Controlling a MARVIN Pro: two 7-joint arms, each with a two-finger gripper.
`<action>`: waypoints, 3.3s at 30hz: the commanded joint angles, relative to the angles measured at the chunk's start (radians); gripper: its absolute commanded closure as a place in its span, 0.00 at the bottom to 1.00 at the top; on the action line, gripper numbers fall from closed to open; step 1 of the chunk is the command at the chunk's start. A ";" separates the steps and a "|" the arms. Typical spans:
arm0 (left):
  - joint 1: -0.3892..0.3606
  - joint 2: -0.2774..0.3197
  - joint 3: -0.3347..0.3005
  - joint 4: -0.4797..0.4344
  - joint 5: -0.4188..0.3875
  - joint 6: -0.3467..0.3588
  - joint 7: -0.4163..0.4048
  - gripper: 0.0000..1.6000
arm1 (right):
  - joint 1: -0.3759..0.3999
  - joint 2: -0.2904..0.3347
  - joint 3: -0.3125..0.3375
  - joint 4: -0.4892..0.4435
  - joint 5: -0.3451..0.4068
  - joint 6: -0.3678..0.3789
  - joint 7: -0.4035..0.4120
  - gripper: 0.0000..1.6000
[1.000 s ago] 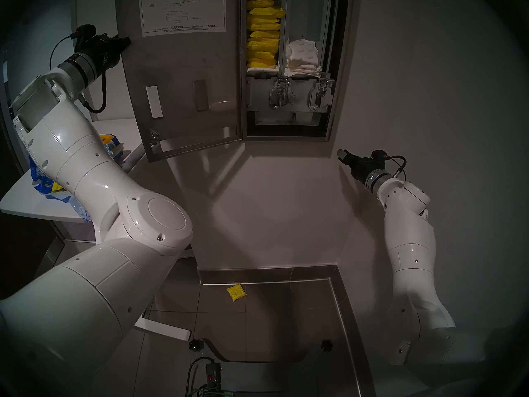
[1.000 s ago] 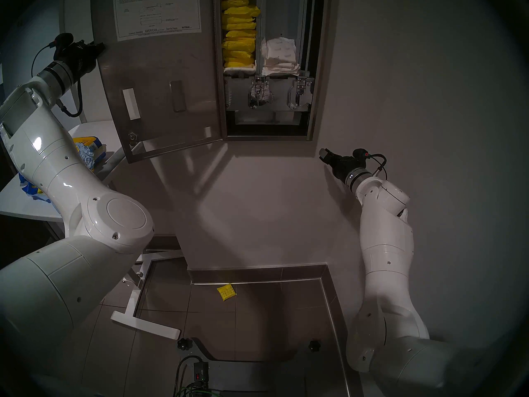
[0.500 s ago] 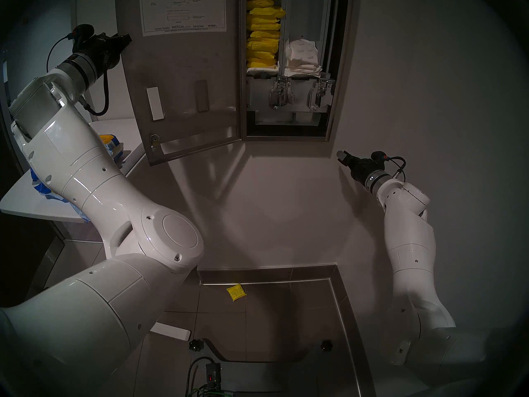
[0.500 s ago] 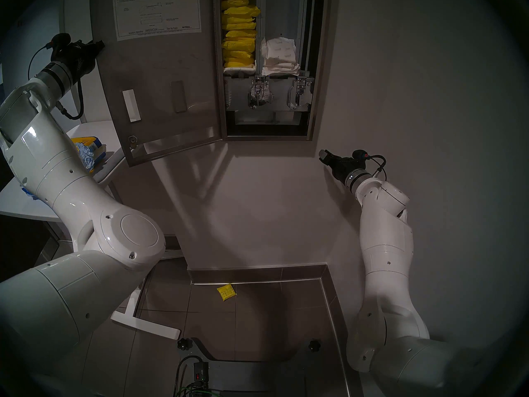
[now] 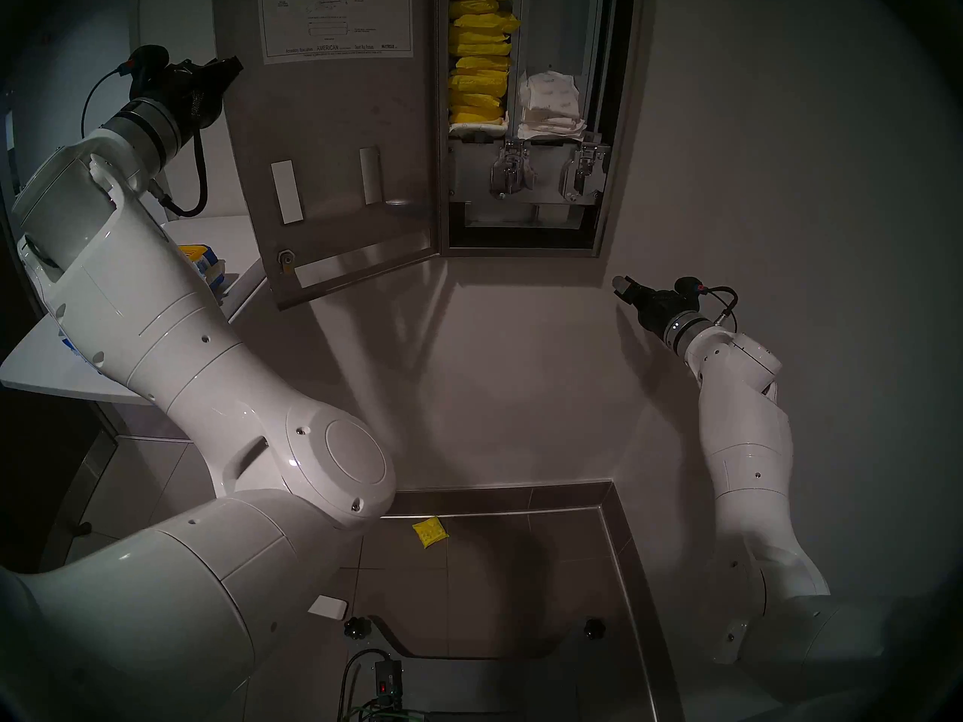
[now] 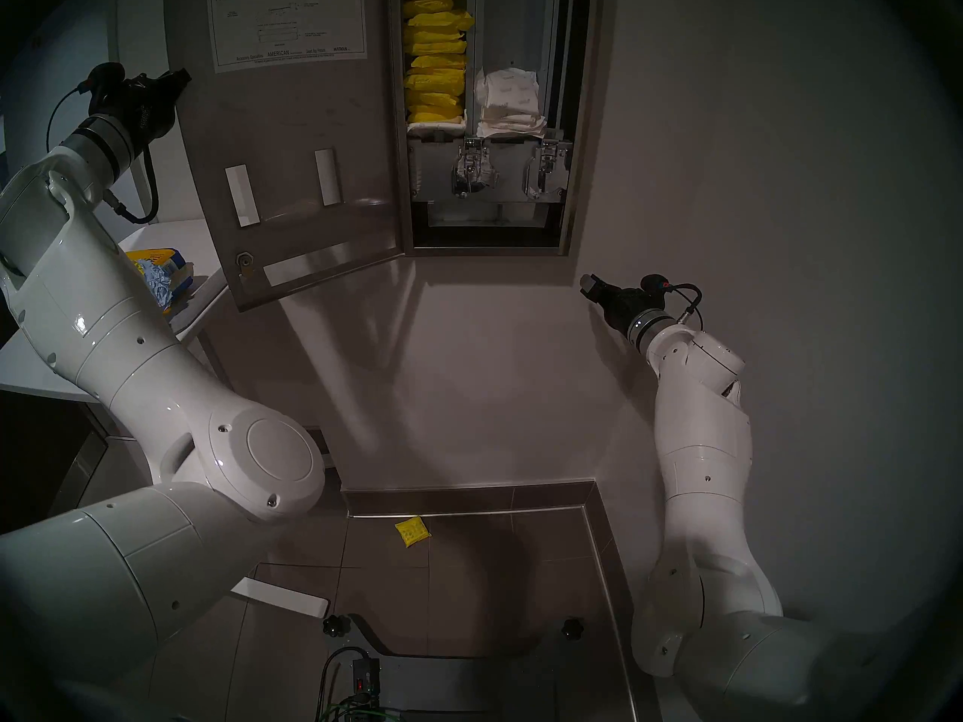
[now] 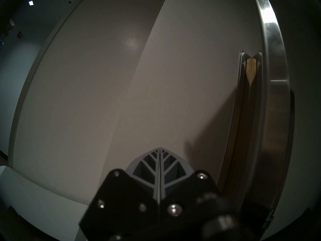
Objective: Open the dispenser door, put the pads inside, close the door
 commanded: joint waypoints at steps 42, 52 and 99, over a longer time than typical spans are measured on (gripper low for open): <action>0.335 -0.178 0.289 -0.043 -0.685 0.046 -0.054 1.00 | 0.043 0.013 -0.007 -0.048 0.011 -0.016 0.006 0.00; 0.392 -0.037 0.314 -0.028 -0.660 0.046 -0.022 1.00 | 0.037 0.010 -0.006 -0.067 0.012 -0.019 0.001 0.00; 0.719 0.173 0.510 0.146 0.052 -0.593 0.611 1.00 | 0.034 0.011 -0.008 -0.072 0.015 -0.020 -0.004 0.00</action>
